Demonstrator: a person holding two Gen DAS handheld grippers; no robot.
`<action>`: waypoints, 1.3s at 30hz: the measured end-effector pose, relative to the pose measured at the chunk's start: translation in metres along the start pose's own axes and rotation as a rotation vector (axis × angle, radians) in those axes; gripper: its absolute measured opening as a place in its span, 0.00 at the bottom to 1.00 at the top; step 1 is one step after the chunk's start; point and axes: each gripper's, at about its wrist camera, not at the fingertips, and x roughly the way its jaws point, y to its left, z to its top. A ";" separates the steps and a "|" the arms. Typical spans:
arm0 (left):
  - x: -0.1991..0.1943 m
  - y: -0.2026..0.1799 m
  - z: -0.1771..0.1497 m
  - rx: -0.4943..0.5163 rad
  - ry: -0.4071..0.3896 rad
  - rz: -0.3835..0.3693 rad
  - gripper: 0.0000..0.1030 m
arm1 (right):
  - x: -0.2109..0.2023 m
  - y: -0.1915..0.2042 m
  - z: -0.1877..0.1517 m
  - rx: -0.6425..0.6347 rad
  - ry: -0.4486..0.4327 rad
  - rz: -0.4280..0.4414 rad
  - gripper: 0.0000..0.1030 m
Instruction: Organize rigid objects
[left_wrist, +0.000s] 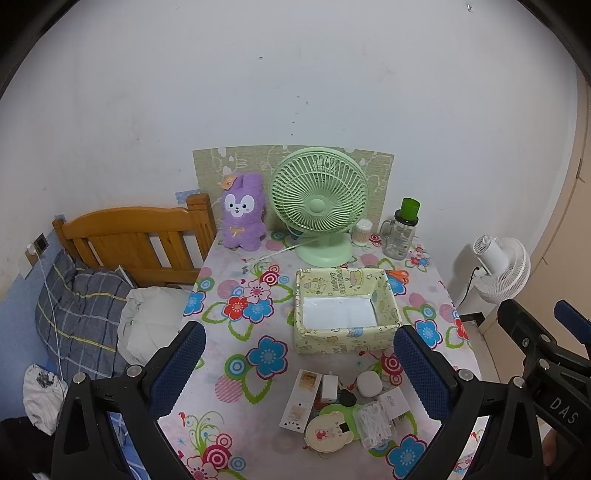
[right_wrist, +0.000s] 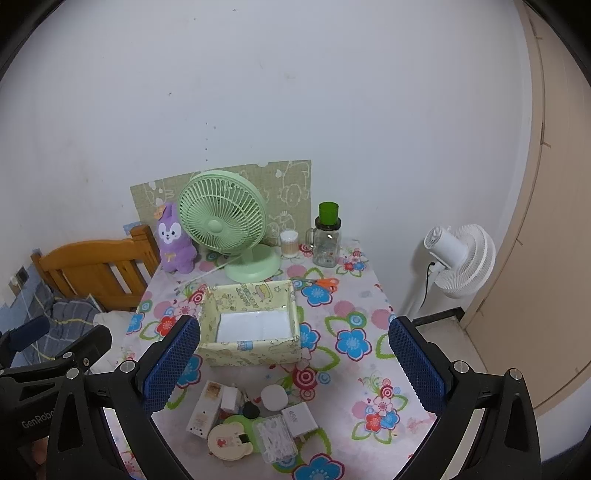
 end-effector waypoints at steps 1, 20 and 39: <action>0.000 0.000 0.000 0.000 0.002 -0.001 1.00 | 0.000 0.000 0.000 0.001 0.000 -0.001 1.00; 0.000 -0.002 -0.001 0.001 0.003 -0.001 1.00 | 0.000 -0.006 -0.004 0.018 0.003 0.027 1.00; 0.003 -0.006 0.000 0.010 0.011 -0.008 1.00 | 0.001 -0.008 -0.002 0.023 0.008 0.026 1.00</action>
